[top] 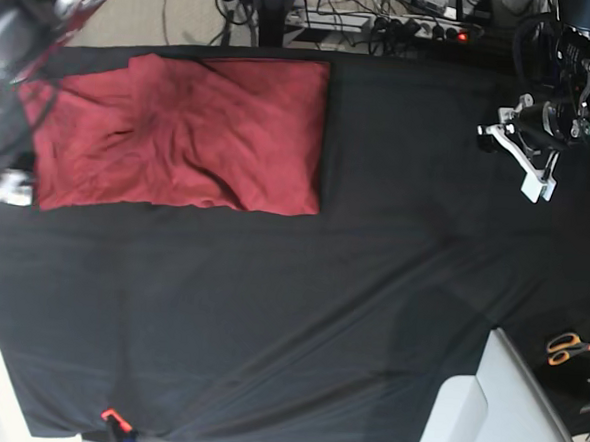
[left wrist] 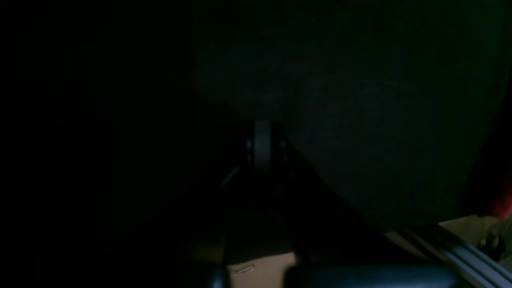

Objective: Fold the T-shirt properly
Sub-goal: 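Fold the grasped side of the red shirt inward with the right gripper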

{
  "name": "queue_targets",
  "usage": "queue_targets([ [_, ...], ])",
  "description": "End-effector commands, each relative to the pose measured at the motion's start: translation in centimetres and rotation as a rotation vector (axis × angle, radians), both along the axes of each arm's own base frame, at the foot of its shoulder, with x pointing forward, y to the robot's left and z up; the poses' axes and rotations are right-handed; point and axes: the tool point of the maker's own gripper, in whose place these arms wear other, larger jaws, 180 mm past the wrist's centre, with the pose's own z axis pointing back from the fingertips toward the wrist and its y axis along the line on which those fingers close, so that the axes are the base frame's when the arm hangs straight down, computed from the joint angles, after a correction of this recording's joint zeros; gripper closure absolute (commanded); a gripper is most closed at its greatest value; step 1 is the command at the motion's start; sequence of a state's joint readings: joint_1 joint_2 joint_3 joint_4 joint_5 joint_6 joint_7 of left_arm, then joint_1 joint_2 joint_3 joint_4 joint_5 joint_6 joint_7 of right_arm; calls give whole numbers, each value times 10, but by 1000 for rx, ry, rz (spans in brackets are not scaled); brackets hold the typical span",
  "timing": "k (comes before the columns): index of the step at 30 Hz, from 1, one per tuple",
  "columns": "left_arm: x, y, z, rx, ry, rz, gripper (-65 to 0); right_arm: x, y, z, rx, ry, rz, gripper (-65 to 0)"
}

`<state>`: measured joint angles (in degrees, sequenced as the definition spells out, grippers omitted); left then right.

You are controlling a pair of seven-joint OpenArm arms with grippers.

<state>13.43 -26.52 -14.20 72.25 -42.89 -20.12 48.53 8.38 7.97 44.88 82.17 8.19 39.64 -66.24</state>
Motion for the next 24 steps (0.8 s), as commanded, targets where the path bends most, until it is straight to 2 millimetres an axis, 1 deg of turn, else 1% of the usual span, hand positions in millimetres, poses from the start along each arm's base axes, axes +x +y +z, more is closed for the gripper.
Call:
queue_targets([
  [1, 10, 7, 11, 13, -41, -7, 0, -9, -11, -4, 44, 12, -33, -650],
  [2, 10, 7, 11, 13, -41, -7, 0, -14, -20, -6, 96, 5, -66, -650],
  [3, 10, 7, 11, 13, -39, -7, 0, -19, -25, -12, 169, -2, -102, -650],
  [6, 8, 7, 10, 13, -36, -7, 0, -31, -36, -31, 362, -21, -193, -650],
  [9, 8, 7, 10, 13, -36, -7, 0, -40, -34, -48, 476, -14, -250, -650],
  [12, 8, 6, 10, 11, -36, -6, 0, -40, -21, -56, 487, 27, -208, -650],
  [14, 8, 5, 9, 10, -35, -9, 0, -38, -2, -64, 510, 50, -174, -650],
  [17, 8, 5, 9, 9, -35, -9, 0, -34, 27, -70, 560, 61, -125, -650],
  [18, 8, 5, 9, 9, -35, -9, 0, -36, 31, -71, 568, 69, -113, -650],
  [20, 7, 5, 9, 9, -34, -7, 0, -33, 53, -76, 603, 77, -76, -650],
  [21, 7, 5, 9, 9, -32, -7, 0, -33, 58, -76, 611, 80, -62, -650],
  [22, 7, 5, 9, 9, -32, -7, 0, -32, 64, -77, 619, 87, -43, -644],
  [24, 7, 6, 9, 11, -32, -7, 0, -39, 74, -81, 630, 111, -19, -588],
])
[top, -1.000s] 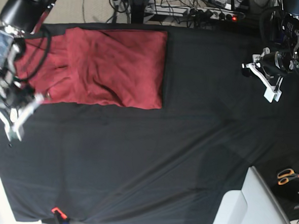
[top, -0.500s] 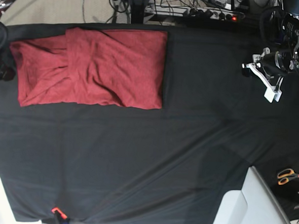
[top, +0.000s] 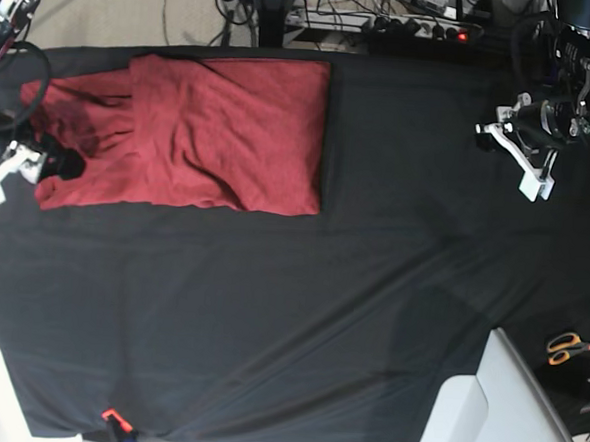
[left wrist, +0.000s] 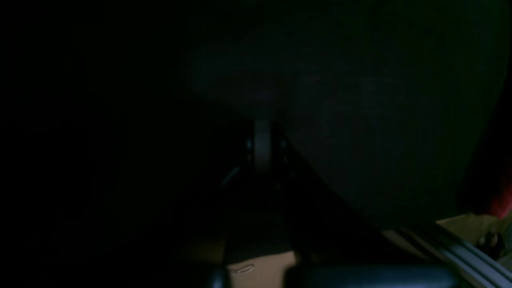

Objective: Fold the T-shirt properly
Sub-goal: 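Fold the grasped side of the red shirt inward with the right gripper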

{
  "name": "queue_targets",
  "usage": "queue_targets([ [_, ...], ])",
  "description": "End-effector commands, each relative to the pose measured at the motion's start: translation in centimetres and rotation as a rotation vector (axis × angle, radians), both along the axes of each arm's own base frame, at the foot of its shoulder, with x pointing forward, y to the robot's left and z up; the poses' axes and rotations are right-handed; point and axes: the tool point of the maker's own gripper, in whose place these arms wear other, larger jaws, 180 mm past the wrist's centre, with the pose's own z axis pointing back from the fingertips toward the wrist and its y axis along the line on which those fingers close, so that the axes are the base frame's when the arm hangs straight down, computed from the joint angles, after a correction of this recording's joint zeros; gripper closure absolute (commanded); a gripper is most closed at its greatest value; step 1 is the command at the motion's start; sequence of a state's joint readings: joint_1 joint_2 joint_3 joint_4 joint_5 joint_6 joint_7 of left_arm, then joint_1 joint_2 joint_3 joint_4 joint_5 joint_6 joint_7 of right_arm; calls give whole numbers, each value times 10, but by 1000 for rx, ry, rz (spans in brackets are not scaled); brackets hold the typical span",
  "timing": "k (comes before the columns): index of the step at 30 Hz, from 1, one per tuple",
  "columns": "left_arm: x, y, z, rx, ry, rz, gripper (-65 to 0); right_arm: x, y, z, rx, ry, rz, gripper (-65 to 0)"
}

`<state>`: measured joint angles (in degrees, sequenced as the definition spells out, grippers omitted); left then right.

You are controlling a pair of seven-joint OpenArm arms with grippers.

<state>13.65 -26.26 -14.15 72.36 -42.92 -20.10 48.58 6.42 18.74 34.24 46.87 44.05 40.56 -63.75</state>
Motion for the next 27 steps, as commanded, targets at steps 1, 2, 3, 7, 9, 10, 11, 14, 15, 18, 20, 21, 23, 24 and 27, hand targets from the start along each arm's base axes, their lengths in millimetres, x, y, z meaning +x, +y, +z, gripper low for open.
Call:
queue_targets([
  [1, 9, 8, 10, 15, -36, -7, 0, -20, 8, -11, 2, 74, 40, -561],
  [2, 9, 8, 10, 15, -36, -7, 0, -24, 12, -13, 10, 80, 49, -531],
  [3, 9, 8, 10, 15, -36, -7, 0, -29, 15, -16, 13, 90, 60, -509],
  [7, 8, 8, 10, 15, -34, -6, 0, -46, 20, -24, 11, 132, 92, -486],
  [9, 9, 8, 9, 15, -34, -6, 0, -51, 23, -26, 7, 146, 113, -485],
  [10, 9, 8, 9, 14, -33, -8, 0, -50, 24, -25, 0, 145, 129, -485],
  [11, 9, 8, 9, 14, -33, -8, 0, -49, 26, -25, -8, 142, 147, -483],
  [14, 10, 6, 10, 13, -37, -10, 0, -51, 35, -27, -13, 149, 191, -482],
  [15, 10, 6, 10, 13, -38, -11, 0, -50, 37, -27, -13, 151, 201, -482],
  [18, 9, 7, 9, 13, -34, -6, 0, -52, 41, -28, -13, 156, 219, -482],
  [20, 7, 8, 8, 13, -30, -3, 0, -52, 41, -28, -15, 158, 222, -480],
  [21, 7, 8, 8, 13, -30, -3, 0, -53, 41, -29, -15, 159, 222, -480],
  [23, 7, 8, 8, 13, -30, -3, 0, -53, 40, -29, -16, 160, 221, -479],
  [24, 7, 8, 8, 13, -30, -3, 0, -53, 40, -29, -16, 160, 221, -471],
  [27, 9, 8, 10, 14, -36, -5, 0, -55, 40, -30, -15, 167, 225, -378],
])
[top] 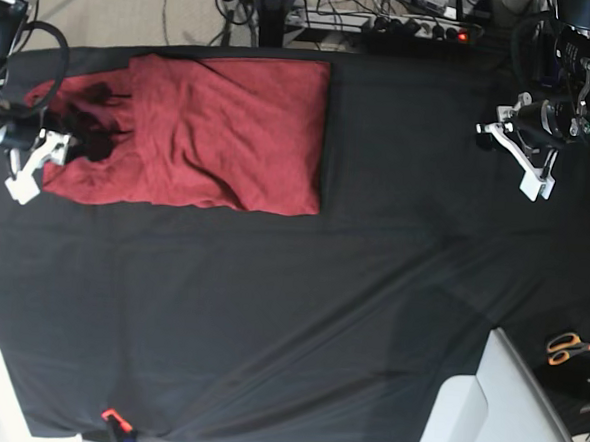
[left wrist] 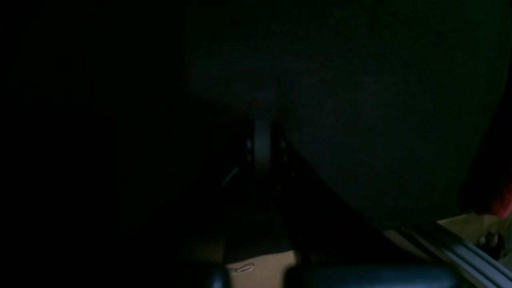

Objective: Fold the T-shirt properly
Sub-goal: 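Fold the grasped side of the red shirt inward with the right gripper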

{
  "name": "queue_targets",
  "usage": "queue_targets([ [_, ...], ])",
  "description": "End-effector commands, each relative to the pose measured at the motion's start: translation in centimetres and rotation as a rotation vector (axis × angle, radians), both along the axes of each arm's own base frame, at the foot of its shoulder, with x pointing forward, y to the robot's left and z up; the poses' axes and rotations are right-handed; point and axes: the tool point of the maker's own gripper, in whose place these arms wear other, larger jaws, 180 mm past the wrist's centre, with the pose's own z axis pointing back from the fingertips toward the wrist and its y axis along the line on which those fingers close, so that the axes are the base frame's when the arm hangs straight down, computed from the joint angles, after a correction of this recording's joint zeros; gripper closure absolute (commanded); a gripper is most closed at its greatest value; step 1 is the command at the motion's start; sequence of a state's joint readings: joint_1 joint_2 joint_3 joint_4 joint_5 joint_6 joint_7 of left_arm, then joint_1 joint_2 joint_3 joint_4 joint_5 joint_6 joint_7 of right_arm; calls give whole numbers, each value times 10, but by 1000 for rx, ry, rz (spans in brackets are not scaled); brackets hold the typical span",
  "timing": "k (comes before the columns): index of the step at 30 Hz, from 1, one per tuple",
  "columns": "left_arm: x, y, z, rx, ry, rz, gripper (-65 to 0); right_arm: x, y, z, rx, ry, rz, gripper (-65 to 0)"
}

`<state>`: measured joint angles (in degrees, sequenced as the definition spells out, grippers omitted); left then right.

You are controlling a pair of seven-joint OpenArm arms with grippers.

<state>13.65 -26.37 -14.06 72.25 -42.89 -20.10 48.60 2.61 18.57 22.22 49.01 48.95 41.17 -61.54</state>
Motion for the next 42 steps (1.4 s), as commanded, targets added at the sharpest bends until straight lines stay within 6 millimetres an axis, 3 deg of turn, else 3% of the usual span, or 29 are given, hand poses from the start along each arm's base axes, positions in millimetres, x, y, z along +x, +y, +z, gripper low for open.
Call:
queue_targets([
  [1, 10, 6, 10, 10, -39, -6, 0, -38, -1, -18, -47, 148, 75, -345],
  [5, 10, 6, 10, 11, -39, -4, 0, -42, -1, -20, -47, 156, 74, -263],
  [14, 9, 7, 9, 11, -37, -1, 0, -42, 1, -20, -43, 154, 72, -251],
  [16, 9, 7, 9, 11, -37, -1, 0, -41, 9, -21, -29, 152, 75, -194],
  [20, 9, 7, 9, 11, -37, -1, 0, -40, 14, -22, -20, 150, 76, 0],
  [31, 10, 7, 10, 11, -40, -3, 0, -17, 14, -12, -30, 82, 68, -5],
  [36, 11, 8, 11, 14, -42, -5, 0, -2, 8, 16, -119, -60, 114, -5],
  [42, 4, 6, 11, 18, -36, -17, 0, 8, 24, 61, -210, -253, 189, -5],
])
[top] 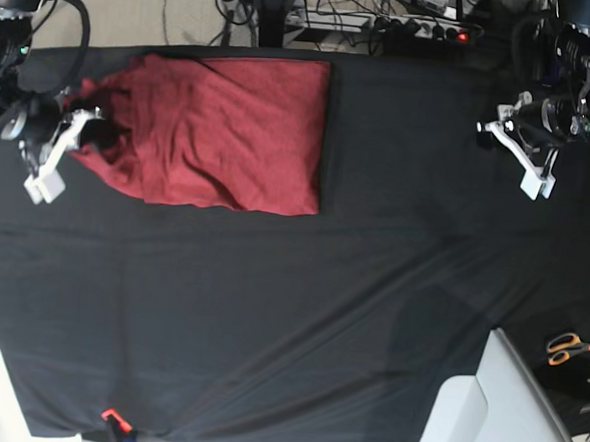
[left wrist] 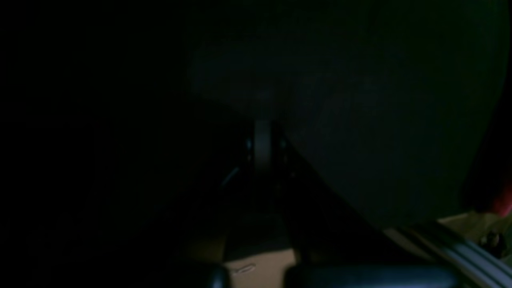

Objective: Fold the T-shirt properly
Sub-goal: 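Fold the grasped side of the red shirt inward with the right gripper, then drag the folded side across the shirt with the right gripper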

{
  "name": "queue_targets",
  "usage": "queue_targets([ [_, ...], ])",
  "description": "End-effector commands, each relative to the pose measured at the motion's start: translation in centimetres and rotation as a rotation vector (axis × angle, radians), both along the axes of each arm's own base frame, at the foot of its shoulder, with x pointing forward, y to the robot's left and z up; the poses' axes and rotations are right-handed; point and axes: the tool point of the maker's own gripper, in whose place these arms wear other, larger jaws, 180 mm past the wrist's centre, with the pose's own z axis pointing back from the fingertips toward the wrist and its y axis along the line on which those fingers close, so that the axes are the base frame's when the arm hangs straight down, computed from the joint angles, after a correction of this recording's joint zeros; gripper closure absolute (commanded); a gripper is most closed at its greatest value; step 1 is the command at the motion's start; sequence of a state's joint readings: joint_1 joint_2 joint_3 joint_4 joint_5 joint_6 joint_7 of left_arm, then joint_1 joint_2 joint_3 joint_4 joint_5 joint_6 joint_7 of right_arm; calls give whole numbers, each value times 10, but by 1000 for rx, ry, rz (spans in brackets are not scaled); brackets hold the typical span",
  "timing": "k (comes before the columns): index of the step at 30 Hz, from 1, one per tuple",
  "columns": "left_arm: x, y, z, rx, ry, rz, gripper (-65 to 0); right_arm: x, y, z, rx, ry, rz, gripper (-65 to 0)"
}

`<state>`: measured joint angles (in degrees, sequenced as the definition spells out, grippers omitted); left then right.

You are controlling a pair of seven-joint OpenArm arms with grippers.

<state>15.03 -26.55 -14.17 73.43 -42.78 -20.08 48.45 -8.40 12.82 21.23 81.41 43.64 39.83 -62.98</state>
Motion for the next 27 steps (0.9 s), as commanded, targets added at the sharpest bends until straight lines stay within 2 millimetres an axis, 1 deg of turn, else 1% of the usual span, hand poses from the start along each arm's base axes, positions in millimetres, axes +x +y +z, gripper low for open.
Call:
queue_targets([
  [1, 11, 4, 13, 11, -46, -16, 0, 8, -6, 13, -21, -48, 7, -5],
  [3, 10, 1, 16, 13, -54, -28, 0, 9, 2, 17, -28, -55, 27, -5],
  [7, 13, 1, 19, 29, -64, -43, 0, 8, 32, 21, -24, -12, 13, -5],
  [9, 11, 4, 17, 59, -54, -57, 0, 9, 47, 27, -20, -8, 11, -5],
  [11, 6, 10, 12, 111, -31, -80, 0, 11, 67, 34, -7, -6, 3, -5],
  [16, -7, 16, 2, 187, 16, -117, 0, 5, 108, 36, 16, 57, -29, -5],
  [18, -14, 17, 0, 196, 31, -121, 0, 4, 119, 35, 23, 85, -39, -5],
  [20, -14, 17, 0, 196, 30, -123, 0, 0, 131, 33, 26, 109, -31, -5],
  [21, -14, 16, 1, 198, 28, -129, 0, 0, 134, 33, 26, 117, -36, -5],
  [22, -19, 14, 1, 198, 33, -135, 0, 0, 137, 33, 28, 119, -41, -5],
  [24, -19, 10, 7, 203, 16, -157, 0, 1, 142, 32, 31, 122, -68, -5],
  [26, -15, 4, 13, 207, -8, -179, 0, 2, 146, 31, 31, 127, -87, -5],
  [27, -17, 3, 15, 209, -10, -186, 0, 2, 150, 30, 33, 131, -89, -5],
])
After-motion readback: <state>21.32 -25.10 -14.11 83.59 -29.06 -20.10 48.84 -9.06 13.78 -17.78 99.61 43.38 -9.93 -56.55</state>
